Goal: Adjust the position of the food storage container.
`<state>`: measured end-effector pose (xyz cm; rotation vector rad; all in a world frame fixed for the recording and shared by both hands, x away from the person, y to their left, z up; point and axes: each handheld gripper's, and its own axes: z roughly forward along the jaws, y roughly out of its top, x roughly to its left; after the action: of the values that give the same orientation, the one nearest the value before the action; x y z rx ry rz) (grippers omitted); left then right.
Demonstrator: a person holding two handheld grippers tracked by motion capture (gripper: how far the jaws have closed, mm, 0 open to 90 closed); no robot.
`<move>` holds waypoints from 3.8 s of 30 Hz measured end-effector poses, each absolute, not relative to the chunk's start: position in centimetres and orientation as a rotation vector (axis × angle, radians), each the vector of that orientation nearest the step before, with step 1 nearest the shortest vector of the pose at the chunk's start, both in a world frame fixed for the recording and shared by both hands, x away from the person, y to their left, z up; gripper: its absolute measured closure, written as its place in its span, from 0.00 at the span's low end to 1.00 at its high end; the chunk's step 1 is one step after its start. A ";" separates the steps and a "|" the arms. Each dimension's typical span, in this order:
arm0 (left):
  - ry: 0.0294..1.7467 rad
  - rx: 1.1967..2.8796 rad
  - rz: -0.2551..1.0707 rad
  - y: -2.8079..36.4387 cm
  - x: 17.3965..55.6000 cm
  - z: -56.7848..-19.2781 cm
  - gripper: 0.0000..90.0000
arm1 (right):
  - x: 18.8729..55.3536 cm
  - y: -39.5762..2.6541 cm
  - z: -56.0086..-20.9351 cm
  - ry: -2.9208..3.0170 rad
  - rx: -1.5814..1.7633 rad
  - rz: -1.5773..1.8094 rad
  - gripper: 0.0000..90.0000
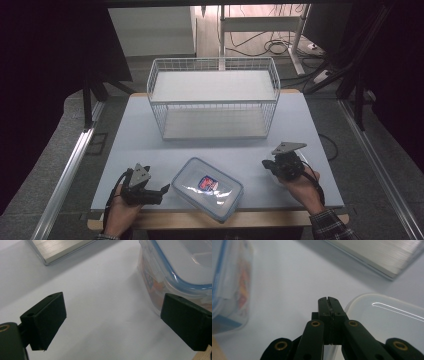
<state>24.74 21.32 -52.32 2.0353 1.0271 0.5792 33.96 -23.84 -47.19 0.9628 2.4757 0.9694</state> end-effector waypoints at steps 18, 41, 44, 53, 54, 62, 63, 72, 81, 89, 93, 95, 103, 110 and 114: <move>1.059 2.018 0.547 21.2 25.0 -52.4 0.07 | 37.6 -28.0 -46.8 2.304 1.159 1.011 1.00; 1.068 2.081 0.331 20.3 25.8 -52.2 0.80 | 28.5 -23.4 -46.9 2.628 0.885 1.174 0.99; 1.050 2.121 0.346 19.6 26.0 -52.3 0.89 | 27.0 -21.8 -47.9 2.743 0.812 1.161 1.00; 1.020 2.117 0.305 18.6 25.9 -52.0 0.99 | 25.9 -18.8 -49.1 2.865 0.714 1.119 1.00; 1.012 2.131 0.321 18.4 25.9 -51.9 1.00 | 26.1 -18.9 -49.1 2.857 0.735 1.124 1.00; 1.012 2.134 0.323 17.4 26.0 -51.8 1.00 | 27.5 -20.0 -49.2 2.793 0.829 1.126 1.00; 1.031 2.128 0.326 17.0 26.3 -51.8 1.00 | 27.9 -20.2 -49.2 2.773 0.847 1.121 1.00; 1.048 2.103 0.302 15.5 27.0 -51.7 1.00 | 30.0 -21.4 -49.1 2.663 0.977 1.107 1.00; 1.008 2.131 0.281 14.8 26.8 -51.7 0.98 | 32.4 -22.0 -49.4 2.597 1.043 1.094 1.00; 0.994 2.139 0.288 14.8 26.2 -51.5 0.97 | 33.3 -21.6 -49.5 2.583 1.023 1.081 1.00; 0.983 2.138 0.288 14.8 26.1 -51.5 0.97 | 33.5 -21.6 -49.6 2.581 1.022 1.093 1.00; 0.980 2.137 0.284 14.8 26.0 -51.5 0.97 | 33.5 -21.6 -49.7 2.572 1.014 1.092 1.00; 0.998 2.103 0.355 16.5 25.2 -50.9 0.87 | 32.9 -22.1 -49.0 2.543 0.978 1.090 0.94; 1.018 2.086 0.408 17.5 24.7 -50.8 0.65 | 32.1 -23.1 -48.0 2.496 0.956 1.130 0.83; 1.001 2.090 0.434 17.3 24.4 -50.7 0.44 | 31.3 -23.7 -47.5 2.482 0.928 1.180 0.66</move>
<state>24.40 17.27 -50.66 2.0901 1.0007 0.4342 31.31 -23.68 -47.46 0.9280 2.4824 1.1801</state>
